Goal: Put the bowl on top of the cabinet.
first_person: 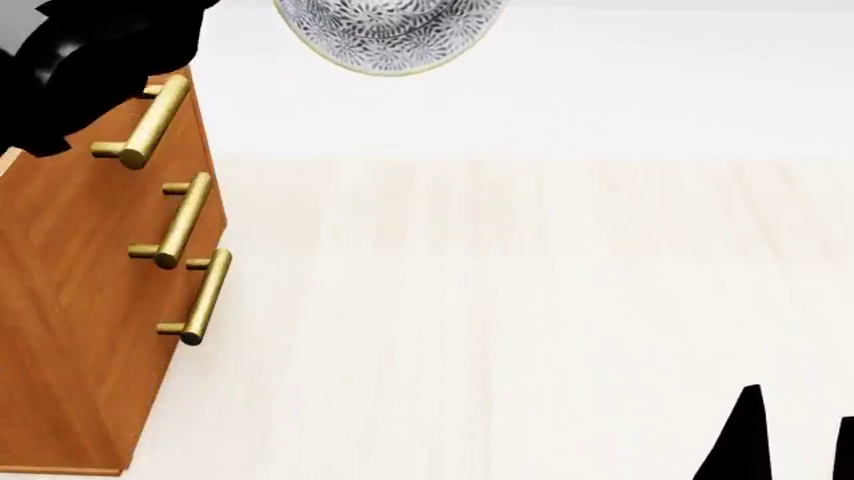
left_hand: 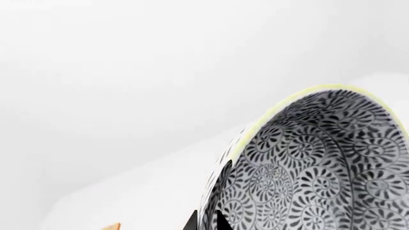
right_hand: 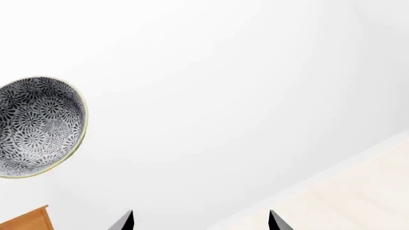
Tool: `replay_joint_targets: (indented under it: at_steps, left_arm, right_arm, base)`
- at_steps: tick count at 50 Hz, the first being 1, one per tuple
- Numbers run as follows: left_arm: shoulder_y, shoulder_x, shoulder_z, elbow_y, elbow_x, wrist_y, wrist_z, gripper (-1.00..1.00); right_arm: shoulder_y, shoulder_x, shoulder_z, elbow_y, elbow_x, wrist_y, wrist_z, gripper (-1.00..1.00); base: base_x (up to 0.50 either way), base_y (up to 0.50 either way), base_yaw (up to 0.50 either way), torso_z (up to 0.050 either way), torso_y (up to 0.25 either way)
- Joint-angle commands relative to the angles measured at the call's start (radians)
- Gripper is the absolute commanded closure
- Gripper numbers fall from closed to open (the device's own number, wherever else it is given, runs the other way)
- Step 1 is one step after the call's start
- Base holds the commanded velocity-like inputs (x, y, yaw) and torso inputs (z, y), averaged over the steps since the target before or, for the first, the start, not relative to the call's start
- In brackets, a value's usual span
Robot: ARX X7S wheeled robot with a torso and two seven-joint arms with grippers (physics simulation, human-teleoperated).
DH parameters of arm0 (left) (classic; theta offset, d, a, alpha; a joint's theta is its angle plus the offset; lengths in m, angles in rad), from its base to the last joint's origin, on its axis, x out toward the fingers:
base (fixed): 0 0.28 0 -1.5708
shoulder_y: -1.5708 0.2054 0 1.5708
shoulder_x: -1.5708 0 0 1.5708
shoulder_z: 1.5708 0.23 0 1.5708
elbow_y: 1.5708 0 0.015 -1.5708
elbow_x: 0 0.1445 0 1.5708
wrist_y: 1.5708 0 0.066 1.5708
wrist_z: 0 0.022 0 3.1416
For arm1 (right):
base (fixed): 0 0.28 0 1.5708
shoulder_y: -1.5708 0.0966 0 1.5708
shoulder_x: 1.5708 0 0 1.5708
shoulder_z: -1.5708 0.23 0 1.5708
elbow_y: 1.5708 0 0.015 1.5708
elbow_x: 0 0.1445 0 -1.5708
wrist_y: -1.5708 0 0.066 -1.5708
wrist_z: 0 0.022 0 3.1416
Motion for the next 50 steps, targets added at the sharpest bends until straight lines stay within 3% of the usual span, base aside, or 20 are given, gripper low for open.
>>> replay_joint_targets:
  at_steps: [1, 28, 35, 41, 50]
  left_arm:
    - [-0.119, 0.008, 0.284, -0.204, -0.337, 0.102, -0.022, 1.00]
    - [-0.200, 0.008, 0.358, -0.303, -0.567, 0.082, -0.024, 1.00]
    - [-0.197, -0.024, 0.358, -0.322, -0.745, 0.084, -0.033, 1.00]
    - [-0.197, -0.061, 0.562, -0.322, -1.048, 0.135, -0.116, 1.00]
    - [-0.240, -0.063, 1.071, -0.322, -1.611, 0.236, -0.126, 1.00]
  right_arm:
    - [0.001, 0.000, 0.002, -0.001, 0.005, 0.003, -0.003, -1.00]
    - [0.010, -0.005, 0.001, 0.010, 0.000, 0.013, -0.006, -1.00]
    - [0.009, -0.005, 0.000, 0.008, -0.004, 0.014, -0.005, -1.00]
    - [0.013, -0.007, -0.002, 0.012, -0.010, 0.018, -0.003, -1.00]
    - [0.025, -0.011, -0.006, 0.024, -0.018, 0.025, 0.000, -1.00]
  base:
    - [0.00, 0.00, 0.00, 0.000, 0.000]
    - [0.00, 0.00, 0.00, 0.000, 0.000]
    - [0.00, 0.00, 0.00, 0.000, 0.000]
    - [0.00, 0.00, 0.00, 0.000, 0.000]
    - [0.00, 0.00, 0.00, 0.000, 0.001]
